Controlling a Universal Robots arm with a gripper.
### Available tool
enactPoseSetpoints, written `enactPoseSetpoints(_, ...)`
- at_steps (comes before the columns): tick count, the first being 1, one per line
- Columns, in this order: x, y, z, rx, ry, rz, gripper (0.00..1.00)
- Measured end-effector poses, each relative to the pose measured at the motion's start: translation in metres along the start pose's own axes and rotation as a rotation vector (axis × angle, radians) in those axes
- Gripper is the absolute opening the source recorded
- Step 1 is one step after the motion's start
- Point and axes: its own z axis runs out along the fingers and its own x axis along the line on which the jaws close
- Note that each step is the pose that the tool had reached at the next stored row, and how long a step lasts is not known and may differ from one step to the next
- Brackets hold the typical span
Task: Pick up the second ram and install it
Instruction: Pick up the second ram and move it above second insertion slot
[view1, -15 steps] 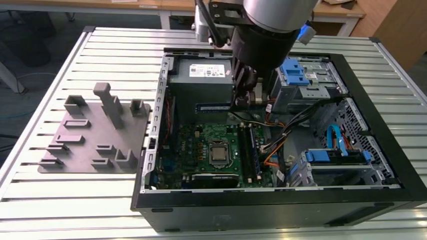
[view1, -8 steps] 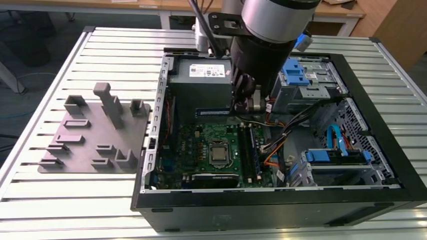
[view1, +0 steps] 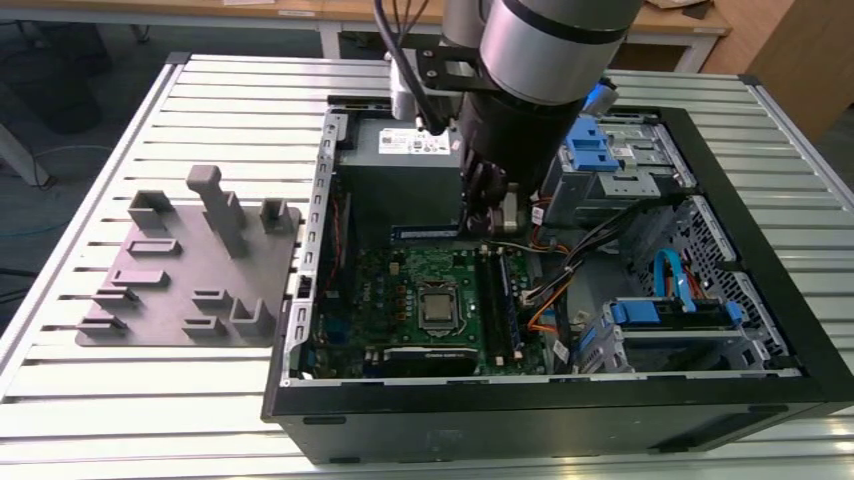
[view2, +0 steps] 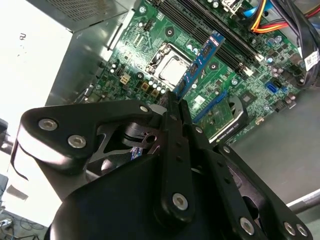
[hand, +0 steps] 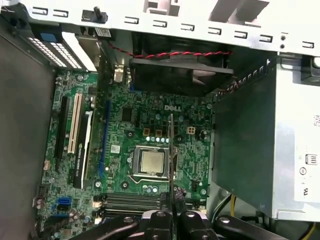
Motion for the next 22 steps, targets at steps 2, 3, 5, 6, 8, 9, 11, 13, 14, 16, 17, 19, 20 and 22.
enactPoseSetpoints(2,0.0003,-0.0003,0.0030,0.0000,0.0000,0.000,0.11)
enactPoseSetpoints(3,0.0004,-0.0005,0.0045,0.0000,0.0000,0.000,0.11)
enactPoseSetpoints(5,0.0006,-0.0008,0.0075,0.0000,0.0000,0.000,0.11)
enactPoseSetpoints(6,0.0008,-0.0009,0.0090,0.0000,0.0000,0.000,0.11)
enactPoseSetpoints(8,0.0010,-0.0013,0.0126,0.0000,0.0001,0.000,0.11)
enactPoseSetpoints(9,0.0012,-0.0015,0.0144,0.0000,0.0000,0.000,0.11)
enactPoseSetpoints(11,0.0015,-0.0019,0.0179,0.0000,0.0000,0.000,0.11)
enactPoseSetpoints(13,0.0018,-0.0023,0.0214,0.0000,0.0001,0.000,0.11)
enactPoseSetpoints(14,0.0020,-0.0024,0.0230,0.0000,0.0001,0.000,0.11)
enactPoseSetpoints(16,0.0024,-0.0027,0.0259,0.0000,0.0000,0.000,0.11)
enactPoseSetpoints(17,0.0029,-0.0027,0.0267,-0.0001,0.0001,0.000,0.11)
enactPoseSetpoints(19,0.0037,-0.0031,0.0277,0.0000,0.0000,0.000,0.11)
enactPoseSetpoints(20,0.0039,-0.0036,0.0279,0.0000,0.0001,0.000,0.11)
enactPoseSetpoints(22,0.0040,-0.0045,0.0280,-0.0001,0.0002,0.000,0.11)
